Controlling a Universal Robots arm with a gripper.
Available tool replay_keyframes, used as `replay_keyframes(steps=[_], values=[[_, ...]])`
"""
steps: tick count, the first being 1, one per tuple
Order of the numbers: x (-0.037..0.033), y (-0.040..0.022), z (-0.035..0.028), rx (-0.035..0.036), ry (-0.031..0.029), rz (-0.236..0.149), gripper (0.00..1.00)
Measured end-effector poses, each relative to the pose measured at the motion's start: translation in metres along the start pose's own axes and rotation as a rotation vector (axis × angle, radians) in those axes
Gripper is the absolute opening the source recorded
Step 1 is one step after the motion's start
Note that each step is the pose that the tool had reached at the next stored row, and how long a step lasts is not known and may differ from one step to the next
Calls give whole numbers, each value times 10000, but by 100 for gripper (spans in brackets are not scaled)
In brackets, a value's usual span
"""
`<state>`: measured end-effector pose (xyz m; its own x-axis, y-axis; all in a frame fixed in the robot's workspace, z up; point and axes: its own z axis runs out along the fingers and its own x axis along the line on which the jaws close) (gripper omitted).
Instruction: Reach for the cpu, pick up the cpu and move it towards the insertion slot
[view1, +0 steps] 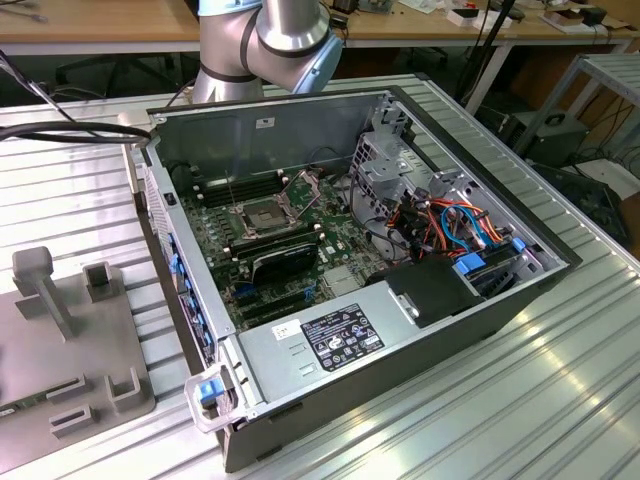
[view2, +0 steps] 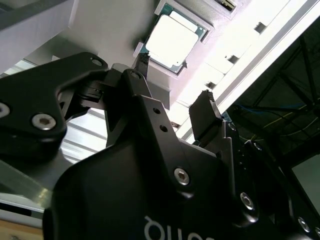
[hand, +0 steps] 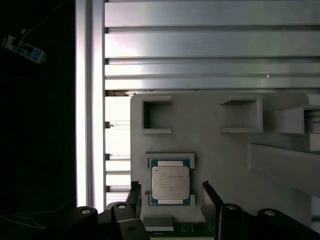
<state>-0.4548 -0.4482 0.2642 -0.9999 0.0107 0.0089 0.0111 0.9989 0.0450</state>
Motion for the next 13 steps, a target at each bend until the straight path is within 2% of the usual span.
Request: replay_keyframes(steps=[5,8,11,13], values=[[0,-31,33,3,0,1,60],[-2,-73,96,1,-2,0,60],[-20,-80,156,4,-1,4,60],[-47,-81,223,18,-2,17,60]])
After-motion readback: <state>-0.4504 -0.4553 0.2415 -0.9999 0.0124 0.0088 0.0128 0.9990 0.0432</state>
